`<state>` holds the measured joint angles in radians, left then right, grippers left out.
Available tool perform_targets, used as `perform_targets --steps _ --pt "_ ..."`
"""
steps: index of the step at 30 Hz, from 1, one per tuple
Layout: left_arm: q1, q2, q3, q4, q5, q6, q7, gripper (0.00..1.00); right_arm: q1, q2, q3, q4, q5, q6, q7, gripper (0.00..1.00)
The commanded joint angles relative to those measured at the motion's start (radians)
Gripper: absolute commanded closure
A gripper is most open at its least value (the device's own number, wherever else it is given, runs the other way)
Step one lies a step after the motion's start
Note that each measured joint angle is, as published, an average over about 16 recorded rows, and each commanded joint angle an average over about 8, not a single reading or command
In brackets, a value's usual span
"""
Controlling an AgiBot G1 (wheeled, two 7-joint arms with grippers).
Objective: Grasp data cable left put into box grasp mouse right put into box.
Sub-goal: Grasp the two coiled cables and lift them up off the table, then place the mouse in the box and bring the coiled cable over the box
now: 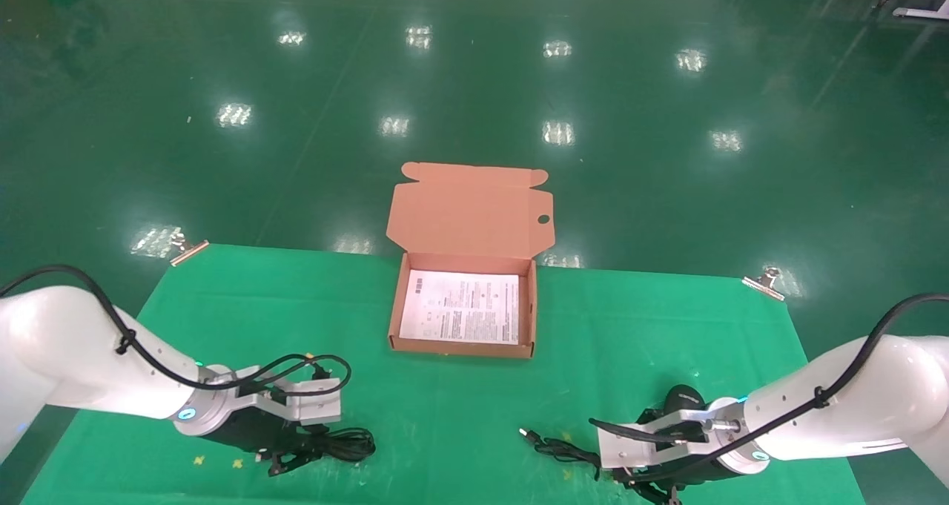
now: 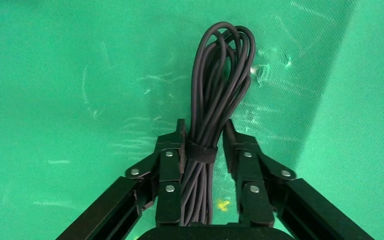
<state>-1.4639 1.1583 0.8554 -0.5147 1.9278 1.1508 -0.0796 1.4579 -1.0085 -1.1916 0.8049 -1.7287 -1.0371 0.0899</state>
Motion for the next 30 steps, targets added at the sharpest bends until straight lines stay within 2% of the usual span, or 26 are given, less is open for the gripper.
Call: perform_targets --steps 1,10,15,19,24,30 --pt "0.0 0.0 0.0 -0.001 0.0 0.0 0.0 1.0 0.0 0.0 0.0 0.0 0.0 0.0 0.0 1.0" --pt "-0.003 -0.004 0.0 -0.004 0.002 -0.004 0.002 1.0 0.002 0.001 0.0 0.001 0.0 0.0 0.0 1.0" --pt "-0.027 -0.044 -0.011 -0.052 0.001 -0.01 0.01 1.0 0.027 0.028 0.021 0.03 0.016 0.005 0.025 1.0" --pt "-0.054 -0.097 -0.018 -0.153 0.02 -0.028 0.009 1.0 0.064 0.082 0.056 0.099 0.033 0.023 0.078 1.0" --pt "-0.072 -0.153 -0.018 -0.337 0.101 -0.1 -0.039 1.0 0.125 0.136 0.098 0.2 0.015 0.077 0.147 1.0" --pt "-0.075 -0.172 -0.026 -0.537 0.228 -0.198 -0.161 1.0 0.223 0.102 0.137 0.238 -0.034 0.159 0.175 1.0"
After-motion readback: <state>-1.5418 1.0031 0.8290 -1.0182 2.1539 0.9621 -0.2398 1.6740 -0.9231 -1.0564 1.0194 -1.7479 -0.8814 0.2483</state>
